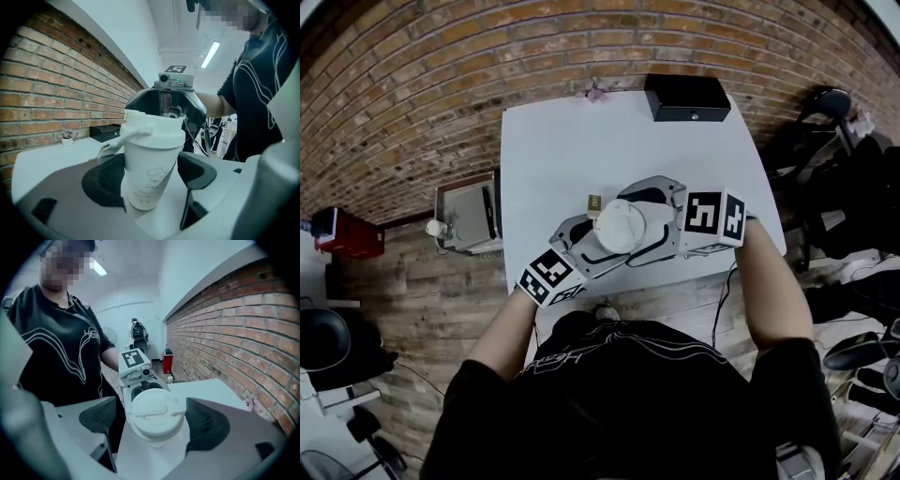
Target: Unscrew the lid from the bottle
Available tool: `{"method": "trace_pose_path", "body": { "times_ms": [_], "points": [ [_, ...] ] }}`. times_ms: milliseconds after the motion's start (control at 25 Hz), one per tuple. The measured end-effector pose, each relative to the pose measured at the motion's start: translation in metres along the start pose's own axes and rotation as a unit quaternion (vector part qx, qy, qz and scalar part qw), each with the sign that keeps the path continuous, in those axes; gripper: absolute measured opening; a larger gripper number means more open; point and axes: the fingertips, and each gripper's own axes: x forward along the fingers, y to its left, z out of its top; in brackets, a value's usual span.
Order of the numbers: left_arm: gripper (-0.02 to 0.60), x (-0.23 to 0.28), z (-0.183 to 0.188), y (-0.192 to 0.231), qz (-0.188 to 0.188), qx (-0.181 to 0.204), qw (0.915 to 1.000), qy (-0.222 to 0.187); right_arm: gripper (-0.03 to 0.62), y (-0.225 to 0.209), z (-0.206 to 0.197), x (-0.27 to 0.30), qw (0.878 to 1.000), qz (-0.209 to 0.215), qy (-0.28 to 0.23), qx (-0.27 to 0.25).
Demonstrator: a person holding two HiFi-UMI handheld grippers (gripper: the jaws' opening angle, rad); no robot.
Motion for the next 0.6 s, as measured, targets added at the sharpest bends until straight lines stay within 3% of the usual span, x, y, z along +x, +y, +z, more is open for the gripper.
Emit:
{"method": "trace_pose_path", "body": {
  "times_ms": [120, 280, 440, 600],
  "points": [
    [0.365, 0.001, 0.000, 0.002, 0.003, -0.003, 1.0000, -0.008, 0.453, -0.003, 0.005, -0.003, 0.997, -0.050, -0.055, 0.032],
    [0.365, 0.000, -0.002, 0.001, 0.005, -0.005, 0.9999, -0.009, 0.430, -0.009, 0.011, -0.007, 0.979, -0.140, -0.121, 0.089],
    [0.365, -0.001, -0.001, 0.000, 0.008, -0.003, 0.9998, -0.015, 0.430, -0.011, 0.009, -0.003, 0.967, -0.209, -0.113, 0.096],
    [0.365, 0.000, 0.001, 0.002, 0.012, -0.006, 0.9997, -0.021, 0.372, -0.017, 0.007, -0.003, 0.955, -0.248, -0.121, 0.109]
  ]
}}
